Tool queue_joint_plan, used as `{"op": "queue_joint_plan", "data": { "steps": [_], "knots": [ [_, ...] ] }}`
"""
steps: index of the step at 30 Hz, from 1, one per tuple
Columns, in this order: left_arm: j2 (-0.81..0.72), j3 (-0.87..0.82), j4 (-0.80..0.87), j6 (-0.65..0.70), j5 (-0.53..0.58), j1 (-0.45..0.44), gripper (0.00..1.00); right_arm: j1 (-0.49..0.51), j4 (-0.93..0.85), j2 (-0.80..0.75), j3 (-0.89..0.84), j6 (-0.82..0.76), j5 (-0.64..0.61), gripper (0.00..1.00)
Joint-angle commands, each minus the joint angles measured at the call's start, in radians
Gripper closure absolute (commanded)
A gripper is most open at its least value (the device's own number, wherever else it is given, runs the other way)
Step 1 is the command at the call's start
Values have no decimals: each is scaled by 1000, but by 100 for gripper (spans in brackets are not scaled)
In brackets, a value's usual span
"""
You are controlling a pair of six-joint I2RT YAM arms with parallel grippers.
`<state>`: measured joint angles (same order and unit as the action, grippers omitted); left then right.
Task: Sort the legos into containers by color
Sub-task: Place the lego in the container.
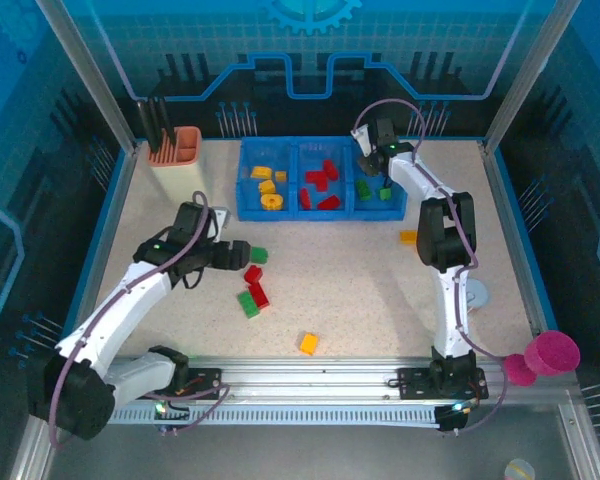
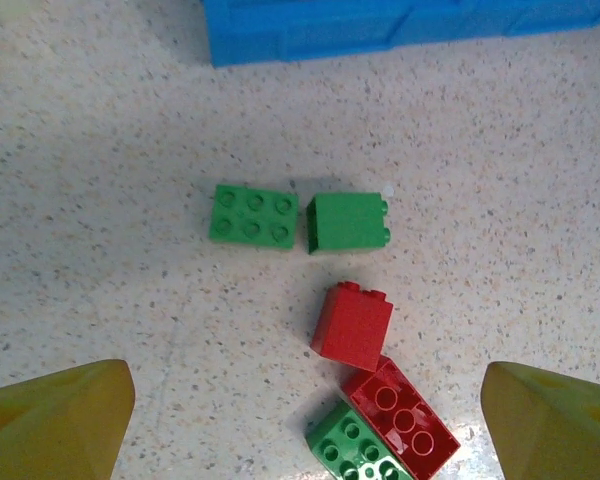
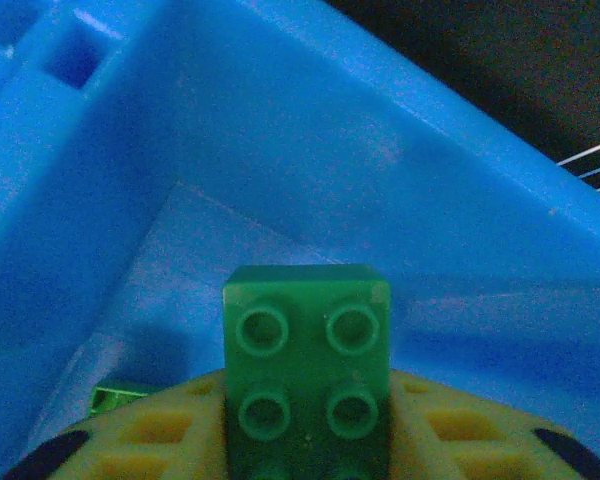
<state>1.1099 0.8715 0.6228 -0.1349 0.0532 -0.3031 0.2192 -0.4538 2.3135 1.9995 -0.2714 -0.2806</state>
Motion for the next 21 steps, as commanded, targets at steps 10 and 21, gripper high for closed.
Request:
{"op": "queue_joint_plan", "data": {
  "steps": [10,21],
  "knots": [
    [226,-31,-107,-98,90,-142,13,-6,68,-101,-91,37,41,39],
    [368,26,-91,-94,133,-200,19,-1,120,-228,-178,33,48,33]
  ]
}}
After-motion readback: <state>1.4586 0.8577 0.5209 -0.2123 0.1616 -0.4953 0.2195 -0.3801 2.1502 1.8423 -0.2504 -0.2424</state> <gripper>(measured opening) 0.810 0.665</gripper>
